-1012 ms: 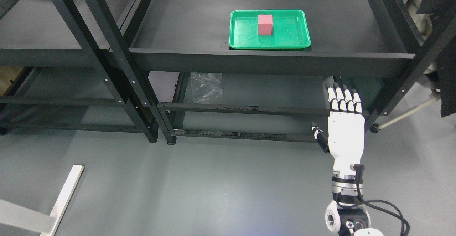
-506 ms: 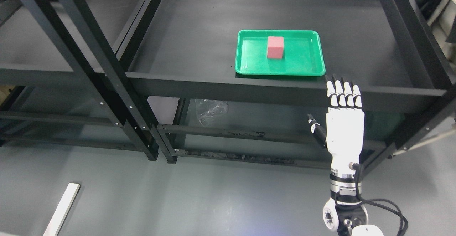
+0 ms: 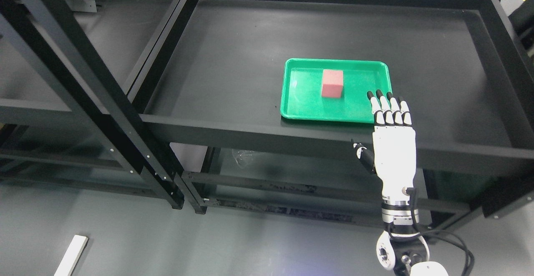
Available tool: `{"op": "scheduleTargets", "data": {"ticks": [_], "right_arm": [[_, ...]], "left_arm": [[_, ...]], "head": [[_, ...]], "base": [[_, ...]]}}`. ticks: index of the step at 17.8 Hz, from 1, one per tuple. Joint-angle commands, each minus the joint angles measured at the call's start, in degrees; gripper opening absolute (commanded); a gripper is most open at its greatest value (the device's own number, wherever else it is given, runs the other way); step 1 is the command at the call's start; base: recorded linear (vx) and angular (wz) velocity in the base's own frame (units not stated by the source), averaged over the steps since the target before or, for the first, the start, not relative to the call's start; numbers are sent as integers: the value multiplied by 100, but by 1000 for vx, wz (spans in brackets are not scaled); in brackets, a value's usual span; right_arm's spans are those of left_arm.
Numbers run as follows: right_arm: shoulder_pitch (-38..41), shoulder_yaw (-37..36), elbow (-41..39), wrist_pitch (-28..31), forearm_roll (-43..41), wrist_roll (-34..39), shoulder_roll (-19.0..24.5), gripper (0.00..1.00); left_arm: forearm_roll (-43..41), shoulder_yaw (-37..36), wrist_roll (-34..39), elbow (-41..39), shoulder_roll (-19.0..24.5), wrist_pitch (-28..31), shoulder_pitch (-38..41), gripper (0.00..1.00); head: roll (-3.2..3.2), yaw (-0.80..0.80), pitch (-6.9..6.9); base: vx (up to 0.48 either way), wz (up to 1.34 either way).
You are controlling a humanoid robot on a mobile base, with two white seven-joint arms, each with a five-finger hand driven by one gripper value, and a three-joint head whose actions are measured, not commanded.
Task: Pick pink block from left shelf to tray
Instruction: 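Reach the right hand down onto the pink block in the green tray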
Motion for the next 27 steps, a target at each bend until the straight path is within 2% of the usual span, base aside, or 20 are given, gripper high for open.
{"op": "scheduleTargets", "data": {"ticks": [1, 9, 11, 15, 19, 23, 27], "right_arm": [[-4, 35, 9, -2, -15, 68, -100, 99], [-12, 44, 9, -2, -15, 340, -100, 99], [-21, 62, 9, -10, -24, 708, -100, 99], [-21, 97, 9, -291, -235, 2709, -100, 99], [-21, 97, 18, -301, -226, 2942, -100, 99], [-30, 97, 44, -301, -226, 3636, -100, 99], [-65, 88, 70, -309, -226, 3663, -100, 99]], "left_arm": [[0, 0, 5, -100, 100, -2, -167, 100], [0, 0, 5, -100, 100, -2, -167, 100], [0, 0, 5, -100, 100, -2, -167, 100], [0, 0, 5, -100, 100, -2, -167, 100], [0, 0, 5, -100, 100, -2, -167, 100], [0, 0, 5, -100, 100, -2, -176, 100], [0, 0, 5, -100, 100, -2, -167, 100]], "head": [[0, 0, 0], [0, 0, 0], [0, 0, 0], [0, 0, 0], [0, 0, 0], [0, 0, 0], [0, 0, 0]], "base": [[268, 49], [234, 11], [199, -22], [182, -50], [115, -6], [69, 0], [56, 0]]}}
